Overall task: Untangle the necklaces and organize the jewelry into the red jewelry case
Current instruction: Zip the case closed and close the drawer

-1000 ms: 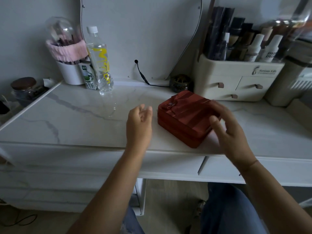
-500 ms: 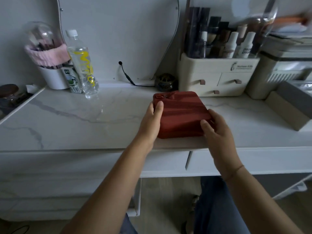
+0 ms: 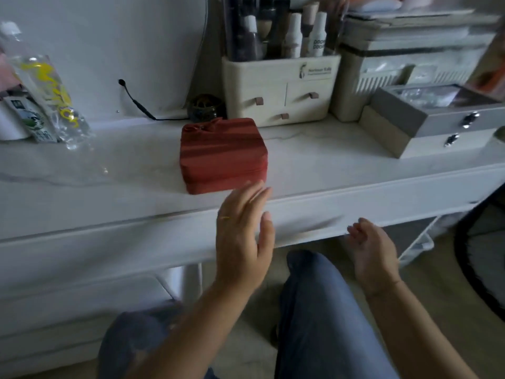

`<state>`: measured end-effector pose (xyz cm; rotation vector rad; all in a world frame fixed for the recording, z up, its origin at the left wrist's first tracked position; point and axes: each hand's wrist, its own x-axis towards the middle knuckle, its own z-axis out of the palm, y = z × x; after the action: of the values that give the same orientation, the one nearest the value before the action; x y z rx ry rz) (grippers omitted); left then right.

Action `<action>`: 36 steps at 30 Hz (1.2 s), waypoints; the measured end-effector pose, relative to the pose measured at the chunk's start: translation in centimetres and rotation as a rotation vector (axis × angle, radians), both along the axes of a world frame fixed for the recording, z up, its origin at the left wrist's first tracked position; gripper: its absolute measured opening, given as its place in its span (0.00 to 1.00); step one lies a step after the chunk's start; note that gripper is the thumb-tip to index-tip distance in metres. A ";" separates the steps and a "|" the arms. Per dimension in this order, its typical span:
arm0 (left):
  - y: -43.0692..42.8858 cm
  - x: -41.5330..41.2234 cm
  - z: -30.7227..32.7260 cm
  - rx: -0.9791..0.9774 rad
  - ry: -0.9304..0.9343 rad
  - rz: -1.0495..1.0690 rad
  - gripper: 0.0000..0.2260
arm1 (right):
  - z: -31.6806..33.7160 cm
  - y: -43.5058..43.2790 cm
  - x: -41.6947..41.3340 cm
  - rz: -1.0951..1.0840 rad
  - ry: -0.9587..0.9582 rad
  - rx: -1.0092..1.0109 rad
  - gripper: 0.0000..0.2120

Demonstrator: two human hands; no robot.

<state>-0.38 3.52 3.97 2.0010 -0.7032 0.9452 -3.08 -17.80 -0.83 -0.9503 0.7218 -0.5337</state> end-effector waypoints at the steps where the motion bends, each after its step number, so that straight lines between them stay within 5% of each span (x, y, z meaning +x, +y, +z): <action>1: -1.0 -0.3 -0.8 0.071 0.006 -0.023 0.15 | -0.8 -0.6 0.1 0.024 0.012 0.089 0.07; 12: -5.2 0.3 -3.4 0.332 0.045 -0.009 0.19 | -2.5 -2.8 0.9 0.252 -0.107 0.625 0.24; 22: -6.1 0.1 -2.4 0.437 0.047 0.017 0.20 | -1.6 -2.3 -2.1 0.274 -0.129 0.626 0.26; 24: -6.1 -0.2 -2.2 0.450 0.054 0.034 0.20 | -1.1 -2.6 -3.7 0.312 -0.001 0.399 0.22; 28: -6.5 -1.8 -1.7 0.404 0.072 0.052 0.17 | 0.5 -5.0 -6.5 0.040 0.245 -0.842 0.16; 30: -6.7 -2.6 -1.5 0.359 0.072 0.033 0.16 | 1.1 -6.6 -7.5 -0.061 0.223 -1.224 0.19; 33: -7.0 -3.4 -1.1 0.333 0.080 0.040 0.19 | 1.3 -8.2 -8.6 -0.064 0.253 -1.559 0.24; 36: -7.2 -4.0 -0.4 0.347 0.117 0.053 0.24 | 1.4 -8.7 -9.2 0.061 0.275 -1.665 0.24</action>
<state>-4.43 -3.67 3.53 2.3670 -0.7944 0.7674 -12.32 -26.48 0.55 -2.6128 0.3545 -0.9587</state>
